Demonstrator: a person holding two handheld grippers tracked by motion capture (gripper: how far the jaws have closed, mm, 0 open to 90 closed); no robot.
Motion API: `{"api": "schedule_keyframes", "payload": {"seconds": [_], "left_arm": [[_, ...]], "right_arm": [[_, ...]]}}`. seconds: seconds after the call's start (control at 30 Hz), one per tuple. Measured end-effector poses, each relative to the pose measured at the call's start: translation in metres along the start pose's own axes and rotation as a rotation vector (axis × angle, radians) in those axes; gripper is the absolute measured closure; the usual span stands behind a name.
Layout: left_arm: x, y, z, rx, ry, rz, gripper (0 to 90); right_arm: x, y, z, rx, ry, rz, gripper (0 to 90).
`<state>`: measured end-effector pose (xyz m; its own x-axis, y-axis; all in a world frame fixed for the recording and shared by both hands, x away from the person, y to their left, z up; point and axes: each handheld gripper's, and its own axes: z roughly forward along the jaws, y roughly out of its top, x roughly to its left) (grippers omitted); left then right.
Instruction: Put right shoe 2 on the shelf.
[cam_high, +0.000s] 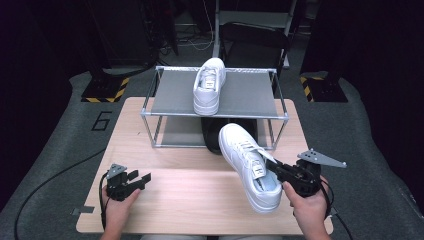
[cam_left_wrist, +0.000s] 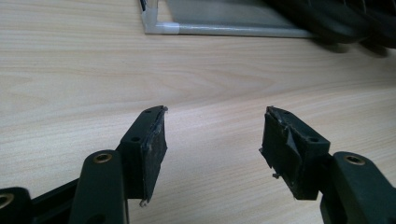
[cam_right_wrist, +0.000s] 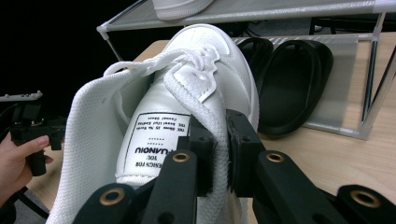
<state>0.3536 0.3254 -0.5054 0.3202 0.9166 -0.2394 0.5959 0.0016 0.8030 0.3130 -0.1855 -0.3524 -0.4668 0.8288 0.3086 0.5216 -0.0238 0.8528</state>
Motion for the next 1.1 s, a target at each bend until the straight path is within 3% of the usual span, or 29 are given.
{"api": "schedule_keyframes", "payload": {"seconds": [0.07,0.67,1.1], "left_arm": [[0.0,0.0,0.001,-0.017,0.002,-0.005,39.4],[0.001,0.0,0.0,0.0,0.003,-0.002,39.5],[0.0,0.0,0.001,-0.016,0.006,-0.006,39.6]], "right_arm": [[0.0,0.003,-0.002,0.0,0.003,0.002,82.0],[0.001,0.032,-0.017,-0.005,0.025,-0.023,82.1],[0.0,0.056,-0.023,-0.016,0.03,-0.021,82.1]]}}
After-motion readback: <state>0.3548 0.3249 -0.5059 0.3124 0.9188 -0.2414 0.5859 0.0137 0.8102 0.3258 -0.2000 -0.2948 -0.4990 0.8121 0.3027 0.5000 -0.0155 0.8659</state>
